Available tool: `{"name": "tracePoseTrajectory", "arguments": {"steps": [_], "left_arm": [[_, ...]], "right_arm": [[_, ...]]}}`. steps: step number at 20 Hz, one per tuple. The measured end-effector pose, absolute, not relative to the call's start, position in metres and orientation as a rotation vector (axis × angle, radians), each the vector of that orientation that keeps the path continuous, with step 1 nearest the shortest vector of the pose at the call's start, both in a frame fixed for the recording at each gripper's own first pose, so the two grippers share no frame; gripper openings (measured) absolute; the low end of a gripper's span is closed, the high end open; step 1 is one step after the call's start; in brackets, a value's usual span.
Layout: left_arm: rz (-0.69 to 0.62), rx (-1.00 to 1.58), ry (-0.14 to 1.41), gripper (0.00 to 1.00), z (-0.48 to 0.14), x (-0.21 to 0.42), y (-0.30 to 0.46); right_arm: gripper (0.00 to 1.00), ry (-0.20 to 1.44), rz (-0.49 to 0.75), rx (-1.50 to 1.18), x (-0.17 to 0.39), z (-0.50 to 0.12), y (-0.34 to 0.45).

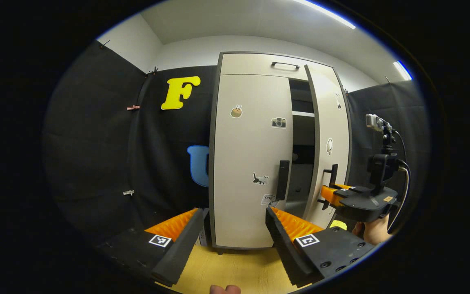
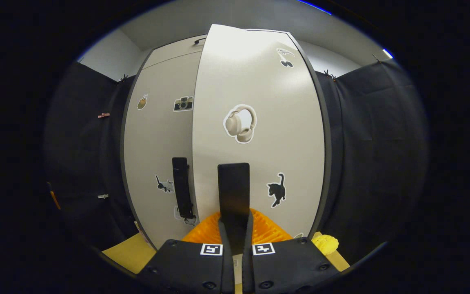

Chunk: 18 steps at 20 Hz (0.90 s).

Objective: Open the right door of the double-door shoe cabinet with the right hand, and open the left door with the left hand.

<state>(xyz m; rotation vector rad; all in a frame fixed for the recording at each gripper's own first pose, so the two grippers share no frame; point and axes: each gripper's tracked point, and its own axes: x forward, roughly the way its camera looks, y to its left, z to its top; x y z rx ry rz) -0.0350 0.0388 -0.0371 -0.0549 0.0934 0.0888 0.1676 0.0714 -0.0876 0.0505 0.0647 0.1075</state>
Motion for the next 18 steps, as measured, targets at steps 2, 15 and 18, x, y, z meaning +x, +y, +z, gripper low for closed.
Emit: {"name": "tracePoseTrajectory", "arguments": {"steps": [2,15,18], "left_arm": [[0.09,-0.058,0.099,0.95,-0.038,-0.034,0.033],[0.019,-0.05,0.098,0.95,-0.03,-0.018,-0.027],[0.006,-0.039,0.1,0.95,-0.031,-0.016,-0.034]], "right_arm": [[0.11,0.055,0.105,0.047,0.164,-0.085,0.066],[0.11,0.08,0.086,0.07,0.15,-0.084,0.04],[0.11,0.074,0.067,0.089,0.147,-0.083,0.032]]}}
